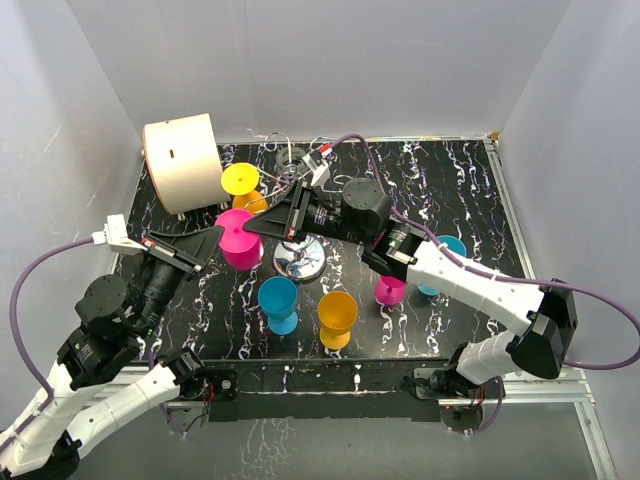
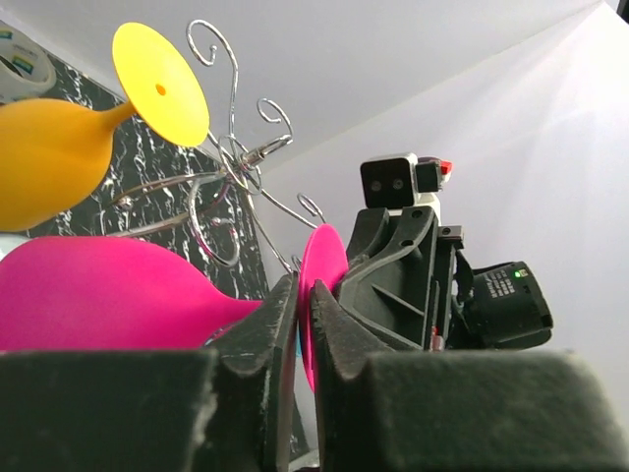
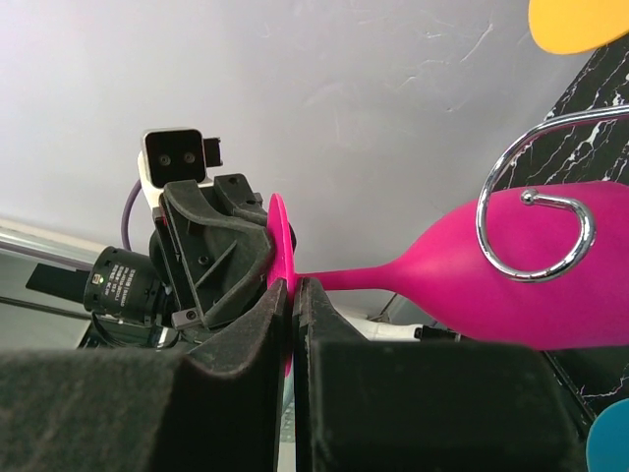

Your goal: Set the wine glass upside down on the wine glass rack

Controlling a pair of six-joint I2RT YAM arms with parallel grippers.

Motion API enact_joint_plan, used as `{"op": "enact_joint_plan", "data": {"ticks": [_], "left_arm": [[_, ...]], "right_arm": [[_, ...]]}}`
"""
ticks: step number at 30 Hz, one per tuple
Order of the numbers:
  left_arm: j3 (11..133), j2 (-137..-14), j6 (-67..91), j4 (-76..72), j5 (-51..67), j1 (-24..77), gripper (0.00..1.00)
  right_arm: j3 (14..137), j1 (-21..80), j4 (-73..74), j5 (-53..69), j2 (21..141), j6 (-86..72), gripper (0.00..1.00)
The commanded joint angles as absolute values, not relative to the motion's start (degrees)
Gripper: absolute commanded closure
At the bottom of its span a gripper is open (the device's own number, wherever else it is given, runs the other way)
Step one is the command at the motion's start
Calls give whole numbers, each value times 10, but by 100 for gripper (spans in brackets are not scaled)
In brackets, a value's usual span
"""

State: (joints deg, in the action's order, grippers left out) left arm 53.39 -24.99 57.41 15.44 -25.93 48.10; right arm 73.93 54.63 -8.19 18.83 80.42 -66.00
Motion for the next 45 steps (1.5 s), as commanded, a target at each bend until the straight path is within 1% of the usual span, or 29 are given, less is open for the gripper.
{"op": "enact_joint_plan", "data": {"ticks": [1,3,5,6,7,9,11,16,19,27,34,38,45], "left_arm": [[538,-252,565,128,-256,479,96],[537,-251,567,129,-256,479,100],[537,-252,576,135,-259,479,100],[537,-253,581,139,-260,479,100],[538,-254,592,144,-263,479,100],[546,-258,628,165,-276,479,100],[555,-265,660,179,-289,479,100],[570,-291,681,184,-303,479,100],[562,-295,691,168,-301,479,100],[544,-317,722,143,-305,479,100],[546,-364,719,94,-295,479,100],[545,-388,714,69,-301,479,100],[548,-421,680,29,-326,479,100]], "right_arm": [[745,547,-101,201,788,-657,100],[743,547,-102,200,785,-657,100],[742,547,-99,200,781,-656,100],[742,546,-95,199,778,-655,98],[742,546,-90,194,775,-651,92],[742,547,-77,179,768,-641,73],[748,547,-49,159,762,-623,61],[739,547,-3,95,734,-588,48],[732,547,22,55,711,-570,42],[691,546,72,-105,635,-476,41],[639,547,27,-109,568,-410,41],[617,547,8,-111,533,-403,41],[606,547,1,-109,521,-405,41]]}}
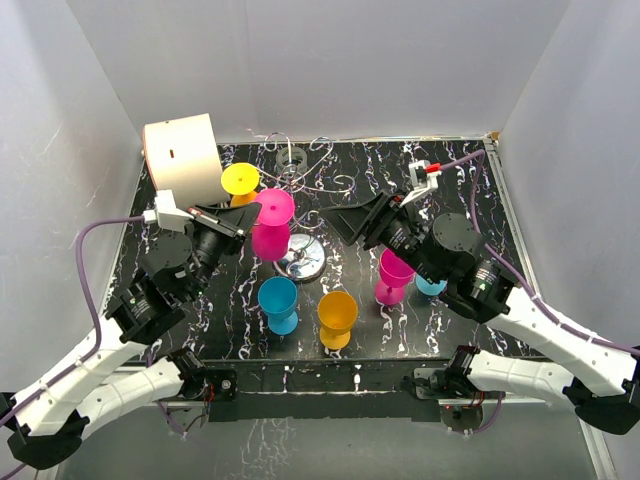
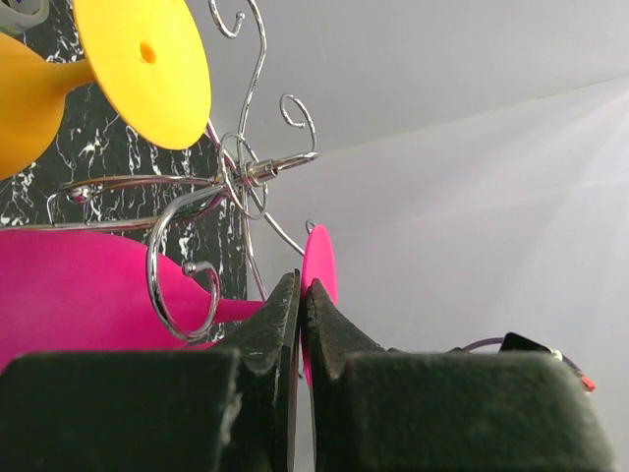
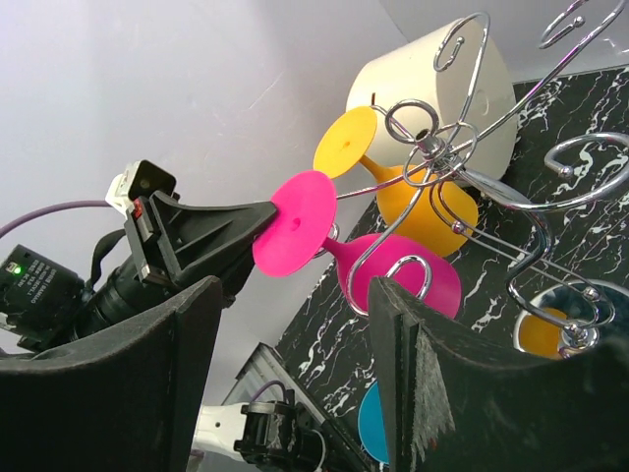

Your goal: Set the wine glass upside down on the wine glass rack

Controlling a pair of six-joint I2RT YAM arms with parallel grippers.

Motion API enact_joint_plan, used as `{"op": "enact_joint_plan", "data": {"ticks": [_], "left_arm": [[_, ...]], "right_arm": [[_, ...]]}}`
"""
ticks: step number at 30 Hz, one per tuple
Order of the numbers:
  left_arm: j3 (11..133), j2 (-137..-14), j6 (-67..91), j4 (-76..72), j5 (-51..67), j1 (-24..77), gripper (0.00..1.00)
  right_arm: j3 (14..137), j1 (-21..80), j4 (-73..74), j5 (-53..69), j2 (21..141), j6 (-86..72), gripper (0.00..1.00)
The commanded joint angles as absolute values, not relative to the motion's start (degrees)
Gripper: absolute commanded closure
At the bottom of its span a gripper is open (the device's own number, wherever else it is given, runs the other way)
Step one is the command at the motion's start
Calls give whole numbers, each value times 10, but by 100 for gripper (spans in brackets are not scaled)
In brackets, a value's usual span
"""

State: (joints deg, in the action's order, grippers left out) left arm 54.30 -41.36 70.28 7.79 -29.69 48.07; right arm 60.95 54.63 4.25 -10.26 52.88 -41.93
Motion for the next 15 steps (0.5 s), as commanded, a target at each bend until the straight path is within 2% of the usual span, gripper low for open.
{"op": "enact_joint_plan", "data": {"ticks": [1,15], "left_arm": [[548,-423,674,26,-334,479,100],[531,-431,639,-3,-398,479,100]], "right_arm": [[604,547,1,-108,521,-405,41],[594,547,-4,-109,520,-411,41]]}}
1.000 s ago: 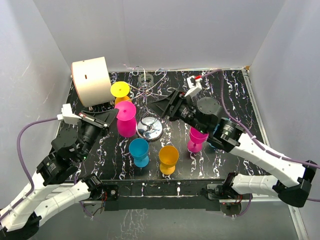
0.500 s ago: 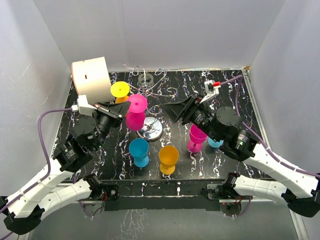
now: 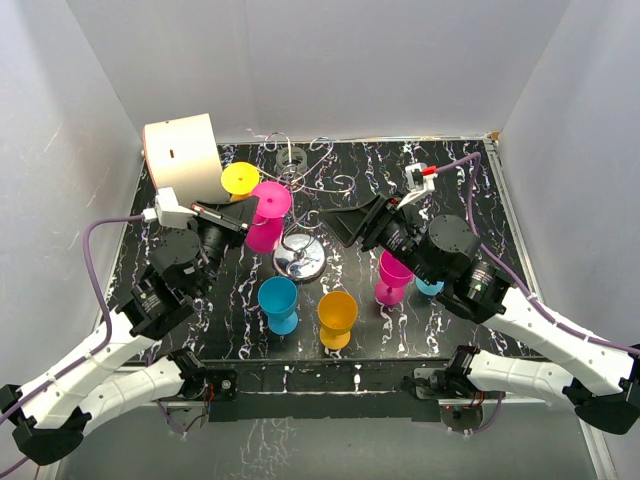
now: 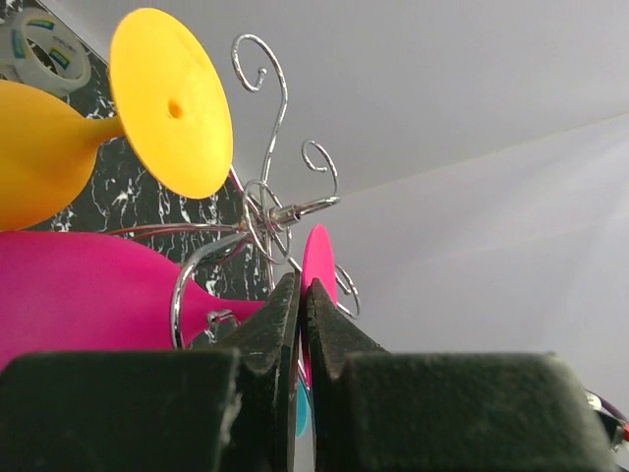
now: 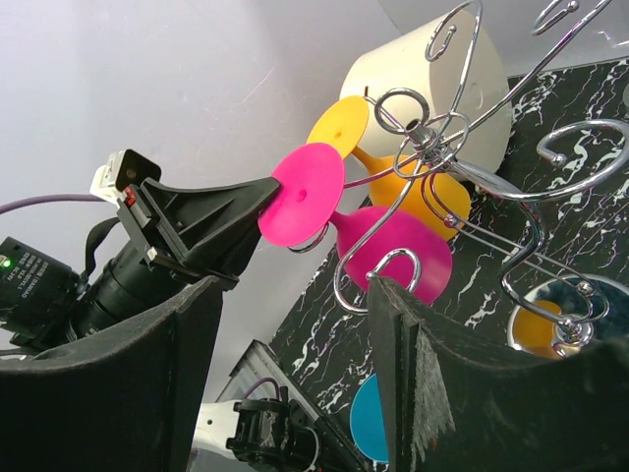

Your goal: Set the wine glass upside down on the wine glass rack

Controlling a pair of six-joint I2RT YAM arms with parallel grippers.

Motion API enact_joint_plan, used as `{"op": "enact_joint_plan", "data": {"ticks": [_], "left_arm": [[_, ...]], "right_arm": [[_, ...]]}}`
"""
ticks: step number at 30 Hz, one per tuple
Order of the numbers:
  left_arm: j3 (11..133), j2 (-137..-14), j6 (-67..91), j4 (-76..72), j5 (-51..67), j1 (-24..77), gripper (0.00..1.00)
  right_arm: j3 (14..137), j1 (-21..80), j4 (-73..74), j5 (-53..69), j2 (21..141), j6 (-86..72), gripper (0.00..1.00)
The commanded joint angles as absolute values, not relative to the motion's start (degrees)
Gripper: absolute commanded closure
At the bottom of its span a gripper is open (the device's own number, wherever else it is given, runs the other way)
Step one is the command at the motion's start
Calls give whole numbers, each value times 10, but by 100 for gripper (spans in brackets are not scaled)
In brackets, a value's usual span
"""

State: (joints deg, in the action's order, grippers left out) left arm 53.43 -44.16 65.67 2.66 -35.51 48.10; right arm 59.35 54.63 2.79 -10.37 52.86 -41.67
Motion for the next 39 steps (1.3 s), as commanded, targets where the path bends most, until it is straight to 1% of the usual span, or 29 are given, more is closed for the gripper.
{"op": "enact_joint_plan", "data": {"ticks": [1,9,16,27,31,39], "left_arm": [[529,-428,639,-3,-403,479,100],[525,-403,638,37,-437,479,100],[513,-378,641,48,-444,479,100],[515,-352,678,107,-397,479,100],[509,-346,682,126,-399,479,100],[498,-355,690,121,-378,479,100]], "right_arm": [[593,547,-5,-109,519,-411,41],[590,547,-1,-108,519,-421,41],[588,547,8,-104,519,-429,41],[579,546,26,-109,507,-445,41],[576,547,27,-113,506,-448,41],[575,546,31,-114,509,-451,41]]}}
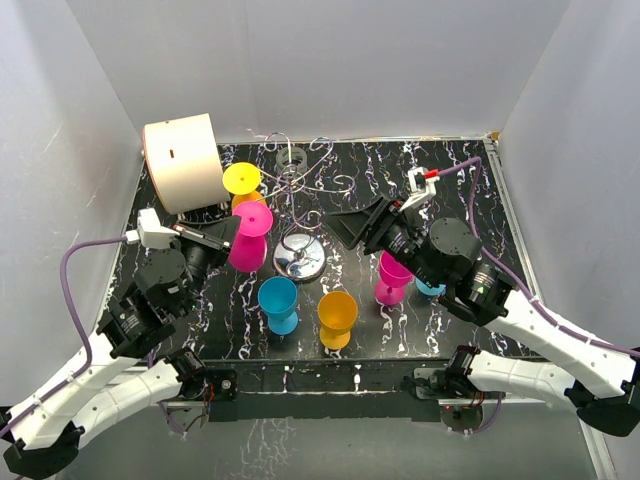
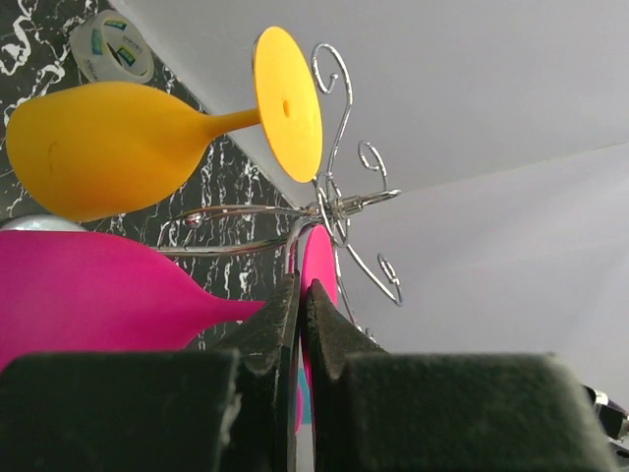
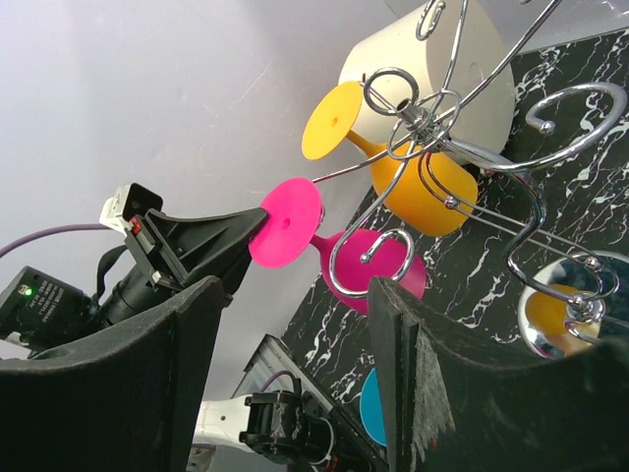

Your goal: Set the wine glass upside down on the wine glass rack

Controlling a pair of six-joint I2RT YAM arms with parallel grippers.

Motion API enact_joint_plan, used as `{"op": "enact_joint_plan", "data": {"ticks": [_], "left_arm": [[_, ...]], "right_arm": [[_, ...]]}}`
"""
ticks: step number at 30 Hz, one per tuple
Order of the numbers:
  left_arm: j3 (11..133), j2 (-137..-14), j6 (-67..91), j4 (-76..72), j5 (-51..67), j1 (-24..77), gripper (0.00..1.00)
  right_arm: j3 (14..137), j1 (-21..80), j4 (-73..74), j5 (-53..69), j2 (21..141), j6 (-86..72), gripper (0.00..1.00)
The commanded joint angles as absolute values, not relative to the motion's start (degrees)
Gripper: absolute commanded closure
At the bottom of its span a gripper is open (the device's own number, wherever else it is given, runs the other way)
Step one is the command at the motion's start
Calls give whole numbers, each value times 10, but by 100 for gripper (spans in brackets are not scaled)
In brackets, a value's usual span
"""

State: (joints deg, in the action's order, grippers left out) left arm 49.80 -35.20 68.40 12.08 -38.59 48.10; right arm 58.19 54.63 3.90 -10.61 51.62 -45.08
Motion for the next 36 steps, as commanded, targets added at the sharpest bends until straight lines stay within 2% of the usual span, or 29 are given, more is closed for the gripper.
{"op": "enact_joint_plan", "data": {"ticks": [1,9,22,25,30,33,36], "left_arm": [[497,-356,690,121,-376,479,100],[502,-369,691,141,-370,479,99],[507,-370,697,164,-360,479,77],[510,-368,693,168,-357,479,67],[515,-359,677,176,-358,479,39],[523,-352,662,189,-357,479,30],[537,-343,645,215,-360,479,27]], "right_arm": [[575,547,32,-115,509,-451,41],[572,547,38,-125,506,-455,41],[569,546,61,-146,501,-460,39],[571,546,72,-156,503,-460,39],[577,547,110,-196,501,-461,39],[572,547,138,-231,494,-457,39],[567,547,176,-264,487,-451,39]]}}
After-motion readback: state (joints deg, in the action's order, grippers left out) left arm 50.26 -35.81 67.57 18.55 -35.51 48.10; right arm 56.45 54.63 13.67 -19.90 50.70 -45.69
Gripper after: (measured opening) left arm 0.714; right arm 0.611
